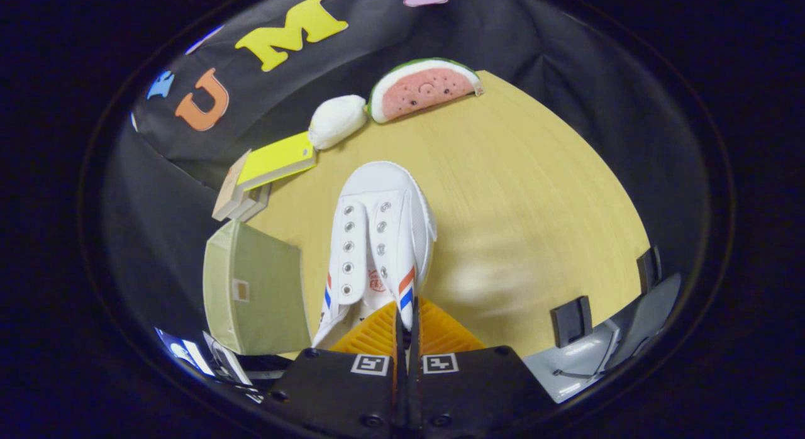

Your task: Open the storage box then place both shoes into the box .Put the left shoe in first, then the right shoe, with the right side of both shoes facing outward in a uniform manner.

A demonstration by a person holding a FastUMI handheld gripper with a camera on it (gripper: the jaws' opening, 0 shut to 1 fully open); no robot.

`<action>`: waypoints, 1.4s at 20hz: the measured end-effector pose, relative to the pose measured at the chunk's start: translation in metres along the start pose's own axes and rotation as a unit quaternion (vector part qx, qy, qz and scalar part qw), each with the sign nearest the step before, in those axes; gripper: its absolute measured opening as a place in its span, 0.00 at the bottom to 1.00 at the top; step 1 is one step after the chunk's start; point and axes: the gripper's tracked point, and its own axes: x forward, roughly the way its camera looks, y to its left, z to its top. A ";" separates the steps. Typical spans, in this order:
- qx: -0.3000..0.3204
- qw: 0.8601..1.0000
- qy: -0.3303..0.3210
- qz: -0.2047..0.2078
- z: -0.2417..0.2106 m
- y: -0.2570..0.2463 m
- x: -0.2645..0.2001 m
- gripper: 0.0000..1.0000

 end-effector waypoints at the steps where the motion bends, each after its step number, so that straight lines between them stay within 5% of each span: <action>1: -0.007 1.000 -0.009 0.002 -0.002 0.018 -0.010 0.06; 7: -0.043 0.998 -0.031 0.034 -0.022 0.129 -0.042 0.06; 14: -0.070 0.995 0.002 0.073 -0.059 0.244 -0.029 0.06; 21: -0.087 0.995 0.022 0.045 -0.083 0.297 0.014 0.06; 28: -0.098 0.994 0.040 -0.033 -0.089 0.284 0.060 0.06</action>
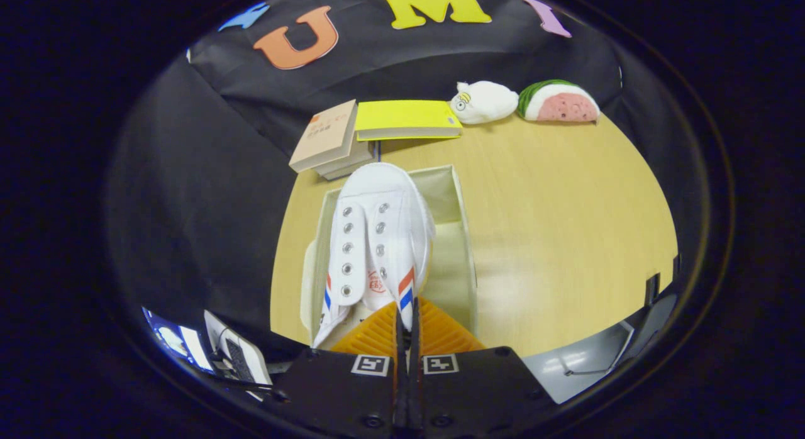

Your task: Open the storage box then place both shoes into the box .Put the left shoe in first, then the right shoe, with the right side of both shoes facing outward in a uniform manner.

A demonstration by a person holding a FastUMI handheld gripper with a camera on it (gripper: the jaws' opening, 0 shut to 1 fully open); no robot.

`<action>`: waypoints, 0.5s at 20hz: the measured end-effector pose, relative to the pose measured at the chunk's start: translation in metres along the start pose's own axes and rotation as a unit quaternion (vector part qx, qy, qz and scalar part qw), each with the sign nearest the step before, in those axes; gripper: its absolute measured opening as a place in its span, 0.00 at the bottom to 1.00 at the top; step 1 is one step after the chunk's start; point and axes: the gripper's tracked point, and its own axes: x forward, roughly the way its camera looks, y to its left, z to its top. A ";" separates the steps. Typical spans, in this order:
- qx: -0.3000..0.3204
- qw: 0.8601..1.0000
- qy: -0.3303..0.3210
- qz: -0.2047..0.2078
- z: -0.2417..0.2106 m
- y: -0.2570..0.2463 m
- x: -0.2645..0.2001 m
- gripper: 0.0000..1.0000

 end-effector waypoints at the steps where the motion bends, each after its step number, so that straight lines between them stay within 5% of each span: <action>1: -0.001 1.000 0.004 -0.015 0.000 -0.005 0.008 0.06; 10: 0.007 0.994 0.056 -0.097 -0.015 -0.015 0.060 0.06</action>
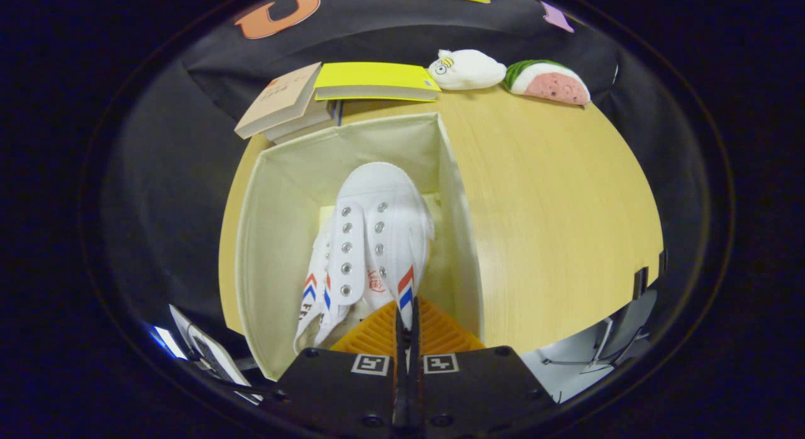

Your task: Open the storage box then place both shoes into the box .Put the left shoe in first, then the right shoe, with the right side of both shoes facing outward in a uniform manner.

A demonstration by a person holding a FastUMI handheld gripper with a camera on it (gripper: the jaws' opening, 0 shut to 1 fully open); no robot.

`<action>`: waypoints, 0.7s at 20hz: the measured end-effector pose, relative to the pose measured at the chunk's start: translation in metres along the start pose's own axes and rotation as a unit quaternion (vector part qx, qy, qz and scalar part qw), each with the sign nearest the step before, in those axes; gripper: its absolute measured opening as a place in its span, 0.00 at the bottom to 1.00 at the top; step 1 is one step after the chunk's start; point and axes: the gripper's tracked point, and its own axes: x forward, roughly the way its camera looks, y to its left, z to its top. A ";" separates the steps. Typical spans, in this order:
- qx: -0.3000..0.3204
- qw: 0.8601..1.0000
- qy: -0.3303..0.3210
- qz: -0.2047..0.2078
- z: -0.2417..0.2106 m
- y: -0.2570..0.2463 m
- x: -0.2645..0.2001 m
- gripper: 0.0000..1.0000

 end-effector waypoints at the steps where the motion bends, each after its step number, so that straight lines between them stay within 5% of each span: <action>1: -0.001 1.000 0.005 -0.011 -0.002 -0.002 0.004 0.06; 4: 0.001 1.000 0.022 -0.019 -0.011 -0.003 0.011 0.08; 7: -0.013 1.000 0.005 -0.021 -0.009 0.000 0.004 0.34; 10: -0.030 0.999 -0.034 -0.013 -0.004 0.002 -0.016 0.46; 14: -0.041 0.993 -0.113 -0.001 0.004 0.002 -0.056 0.77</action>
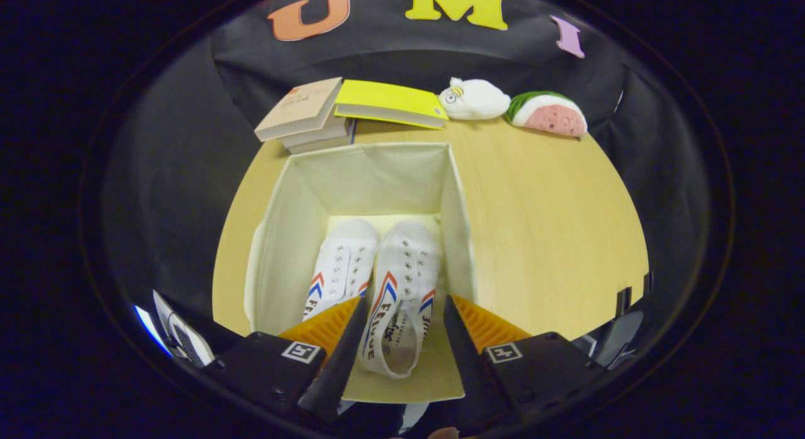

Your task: Open the storage box then place both shoes into the box .Put the left shoe in first, then the right shoe, with the right side of both shoes facing outward in a uniform manner.

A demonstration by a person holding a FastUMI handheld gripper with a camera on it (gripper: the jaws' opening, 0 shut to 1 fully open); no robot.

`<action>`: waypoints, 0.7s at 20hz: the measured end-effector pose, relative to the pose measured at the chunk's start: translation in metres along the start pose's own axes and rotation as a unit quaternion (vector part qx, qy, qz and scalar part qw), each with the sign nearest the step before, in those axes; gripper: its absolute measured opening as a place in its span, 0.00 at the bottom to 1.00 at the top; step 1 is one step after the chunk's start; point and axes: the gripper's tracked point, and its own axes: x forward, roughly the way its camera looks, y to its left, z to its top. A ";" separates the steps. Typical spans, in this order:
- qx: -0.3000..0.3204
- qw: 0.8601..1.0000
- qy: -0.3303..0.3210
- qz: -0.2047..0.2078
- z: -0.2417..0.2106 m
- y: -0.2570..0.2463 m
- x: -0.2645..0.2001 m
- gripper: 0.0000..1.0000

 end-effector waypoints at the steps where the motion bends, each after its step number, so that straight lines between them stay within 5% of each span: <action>1: 0.000 1.000 -0.025 0.001 0.007 -0.004 -0.013 0.86; 7: 0.011 0.984 -0.176 -0.008 0.045 -0.049 -0.100 0.94; 14: 0.035 0.932 -0.353 -0.067 0.068 -0.115 -0.197 0.98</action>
